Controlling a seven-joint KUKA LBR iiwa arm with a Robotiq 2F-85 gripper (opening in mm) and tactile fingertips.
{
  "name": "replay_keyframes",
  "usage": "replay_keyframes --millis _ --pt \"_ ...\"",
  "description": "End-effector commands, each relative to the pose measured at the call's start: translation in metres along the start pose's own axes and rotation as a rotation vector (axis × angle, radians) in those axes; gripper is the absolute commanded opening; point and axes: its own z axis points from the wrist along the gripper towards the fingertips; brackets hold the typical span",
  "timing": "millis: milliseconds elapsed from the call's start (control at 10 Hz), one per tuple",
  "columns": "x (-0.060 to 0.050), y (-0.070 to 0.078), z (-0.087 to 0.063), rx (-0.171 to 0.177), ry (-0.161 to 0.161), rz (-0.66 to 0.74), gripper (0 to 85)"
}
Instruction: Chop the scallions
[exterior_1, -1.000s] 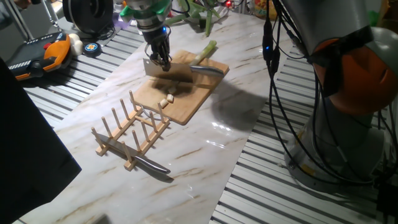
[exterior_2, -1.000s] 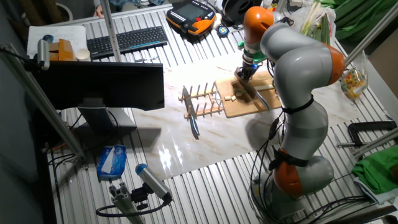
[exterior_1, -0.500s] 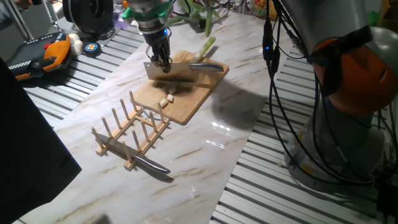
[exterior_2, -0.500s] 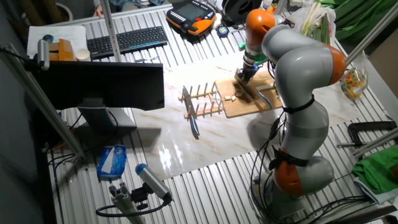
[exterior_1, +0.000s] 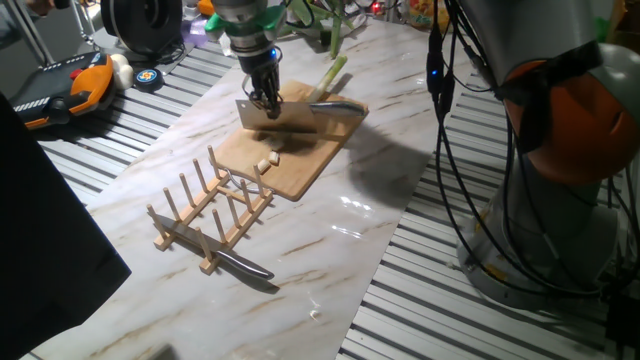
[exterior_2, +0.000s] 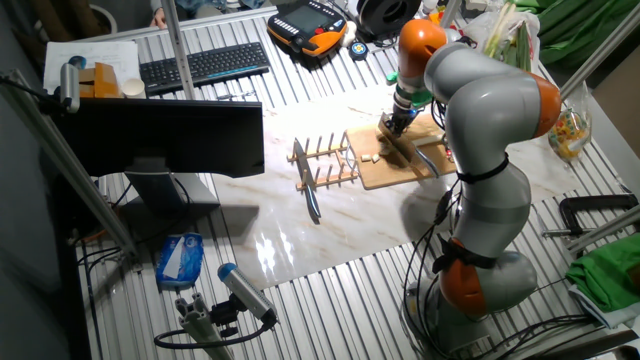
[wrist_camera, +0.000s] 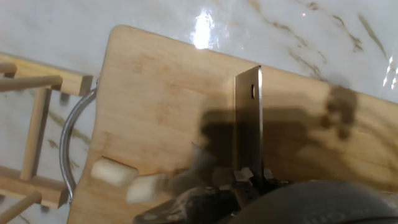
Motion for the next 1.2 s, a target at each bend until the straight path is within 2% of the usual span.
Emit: replay_keyframes --millis 0,400,700,900,1100 --pt "0.002 0.000 -0.002 0.001 -0.002 0.001 0.7" --pt "-0.004 0.005 0.001 -0.001 -0.010 0.010 0.7" --pt "-0.009 0.010 -0.003 0.006 -0.018 0.016 0.7" --pt "-0.011 0.008 0.001 0.013 -0.019 0.019 0.7" --pt "-0.008 0.003 0.010 0.004 -0.028 0.010 0.7"
